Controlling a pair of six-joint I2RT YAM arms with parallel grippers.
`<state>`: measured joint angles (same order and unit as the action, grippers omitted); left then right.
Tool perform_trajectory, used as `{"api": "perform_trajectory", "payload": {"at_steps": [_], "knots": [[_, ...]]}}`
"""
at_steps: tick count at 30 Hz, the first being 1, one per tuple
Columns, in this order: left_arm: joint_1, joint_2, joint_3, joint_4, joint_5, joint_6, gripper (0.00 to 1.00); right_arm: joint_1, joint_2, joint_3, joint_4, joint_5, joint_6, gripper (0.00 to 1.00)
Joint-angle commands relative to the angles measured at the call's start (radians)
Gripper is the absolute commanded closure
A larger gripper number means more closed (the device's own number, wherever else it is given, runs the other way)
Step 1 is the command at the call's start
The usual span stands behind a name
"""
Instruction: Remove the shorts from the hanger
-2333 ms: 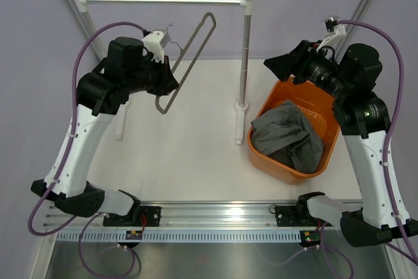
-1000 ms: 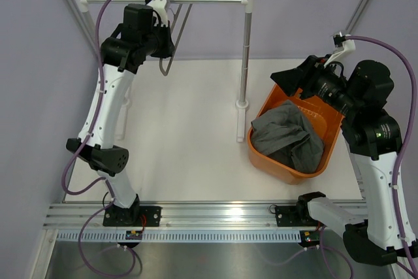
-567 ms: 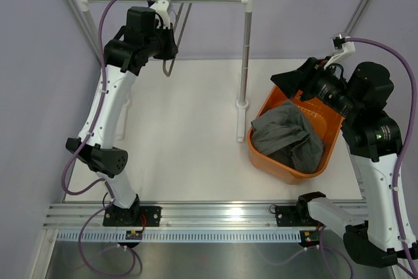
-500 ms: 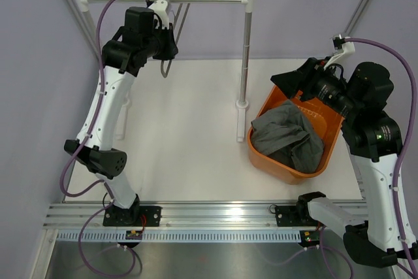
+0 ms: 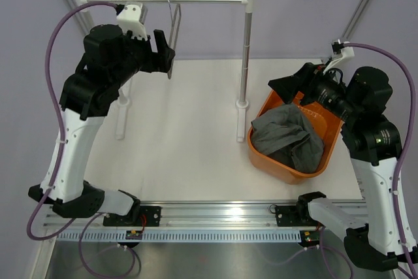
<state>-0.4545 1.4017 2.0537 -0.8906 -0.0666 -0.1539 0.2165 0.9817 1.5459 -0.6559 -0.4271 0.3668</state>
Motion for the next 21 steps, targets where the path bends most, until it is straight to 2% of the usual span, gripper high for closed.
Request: {"api": "perform_trajectory", "payload": {"at_steps": [1,2,3,4,10,14,21], "knots": [[-0.035,-0.102,-0.059,0.079,-0.059,-0.009,0.18,-0.002,-0.031,-0.023,0.024,0.014,-0.009,0.01],[-0.056,-0.127,-0.076,0.079,-0.056,-0.016,0.16,-0.002,-0.040,-0.036,0.024,0.016,-0.006,0.00],[-0.064,-0.170,-0.096,0.081,-0.058,-0.027,0.05,-0.003,-0.044,-0.041,0.024,0.025,-0.003,0.00],[-0.070,-0.194,-0.146,0.085,-0.058,-0.050,0.01,-0.003,-0.049,-0.049,0.030,0.031,0.009,0.01],[-0.087,-0.401,-0.389,0.124,-0.062,-0.105,0.01,-0.003,-0.113,-0.154,0.094,0.050,0.044,0.00],[-0.085,-0.461,-0.539,0.113,-0.062,-0.115,0.01,-0.003,-0.149,-0.208,0.101,0.083,0.049,0.00],[-0.085,-0.549,-0.668,0.110,-0.045,-0.127,0.01,-0.003,-0.202,-0.294,0.140,0.103,0.032,0.01]]}}
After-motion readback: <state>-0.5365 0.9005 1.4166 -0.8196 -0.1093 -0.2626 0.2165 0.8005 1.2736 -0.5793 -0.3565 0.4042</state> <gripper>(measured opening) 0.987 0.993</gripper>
